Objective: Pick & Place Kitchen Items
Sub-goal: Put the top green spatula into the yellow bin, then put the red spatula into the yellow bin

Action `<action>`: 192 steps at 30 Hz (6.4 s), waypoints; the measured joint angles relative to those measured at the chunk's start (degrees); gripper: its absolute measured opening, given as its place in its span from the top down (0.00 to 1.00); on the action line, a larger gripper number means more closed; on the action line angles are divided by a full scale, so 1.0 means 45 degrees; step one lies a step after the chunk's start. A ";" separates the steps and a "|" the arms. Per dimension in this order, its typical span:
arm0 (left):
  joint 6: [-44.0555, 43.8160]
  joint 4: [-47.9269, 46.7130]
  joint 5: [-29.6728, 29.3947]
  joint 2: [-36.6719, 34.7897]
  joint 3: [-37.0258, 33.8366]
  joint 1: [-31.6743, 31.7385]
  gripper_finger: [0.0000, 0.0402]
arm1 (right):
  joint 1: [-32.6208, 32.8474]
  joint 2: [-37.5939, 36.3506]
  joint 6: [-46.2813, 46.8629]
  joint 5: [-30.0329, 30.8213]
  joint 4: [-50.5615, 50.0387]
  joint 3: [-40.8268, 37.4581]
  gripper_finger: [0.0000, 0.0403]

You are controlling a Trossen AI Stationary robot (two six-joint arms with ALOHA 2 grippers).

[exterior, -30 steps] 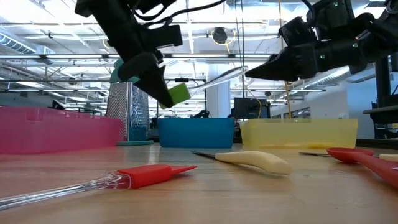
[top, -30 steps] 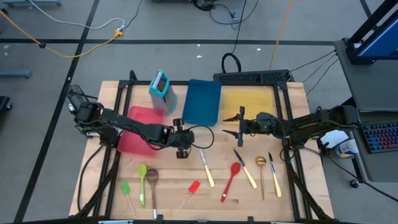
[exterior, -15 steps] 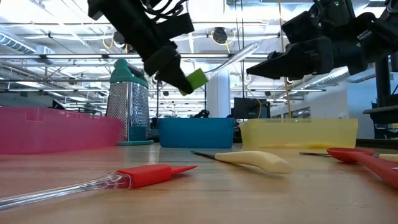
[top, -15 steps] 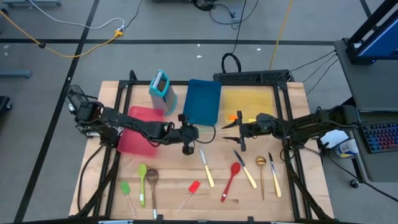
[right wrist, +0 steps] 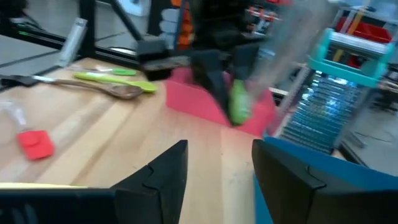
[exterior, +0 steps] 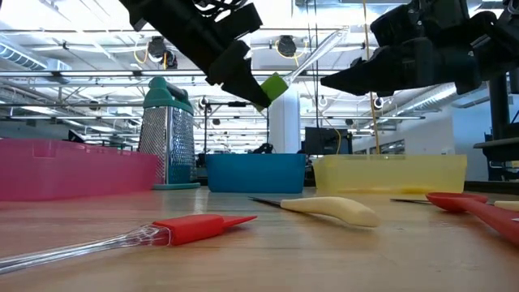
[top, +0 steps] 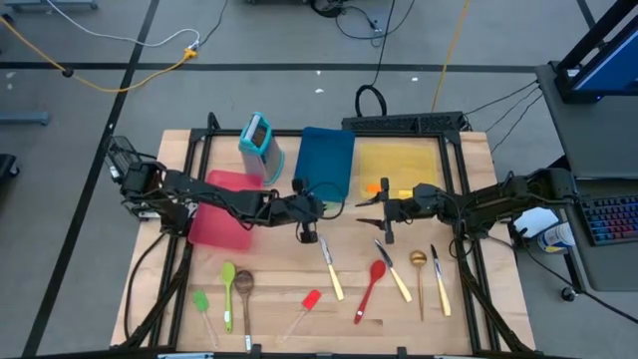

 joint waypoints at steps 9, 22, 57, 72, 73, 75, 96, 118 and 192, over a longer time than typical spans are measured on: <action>-0.0053 0.0343 0.0124 0.0691 0.0006 -0.0001 0.99 | 0.0003 -0.0005 0.0237 0.0241 0.0432 0.0007 0.57; -0.0015 0.0705 0.0062 0.0773 0.0010 0.0135 0.97 | 0.0019 0.0000 0.0349 0.0219 0.0635 0.0002 0.58; 0.0146 0.1019 0.0101 0.0773 -0.0005 0.0198 0.97 | 0.0486 -0.0010 0.0231 0.0379 0.1465 0.0002 0.97; 0.0148 0.1043 0.0048 0.0773 -0.0005 0.0203 0.97 | 0.0486 -0.0010 0.0274 0.0311 0.1440 0.0002 0.97; 0.0149 0.1043 0.0039 0.0773 -0.0005 0.0203 0.97 | 0.0486 -0.0010 0.0274 0.0311 0.1438 0.0002 0.97; 0.0146 0.1043 0.0073 0.0773 -0.0005 0.0203 0.99 | 0.0486 -0.0010 0.0278 0.0311 0.1437 0.0002 0.97; 0.0447 0.1043 0.0477 0.0773 -0.0005 0.0214 0.98 | 0.0493 -0.0010 0.0284 0.0277 0.1430 0.0002 0.97; 0.1477 0.1043 0.0640 0.0773 -0.0005 0.0096 0.92 | 0.0494 -0.0010 0.0206 0.0298 0.1240 0.0002 0.97; -0.1435 0.1073 -0.0414 0.0768 0.0005 0.0096 0.65 | -0.7509 -0.0593 0.4240 0.4563 -0.5330 -0.0755 0.72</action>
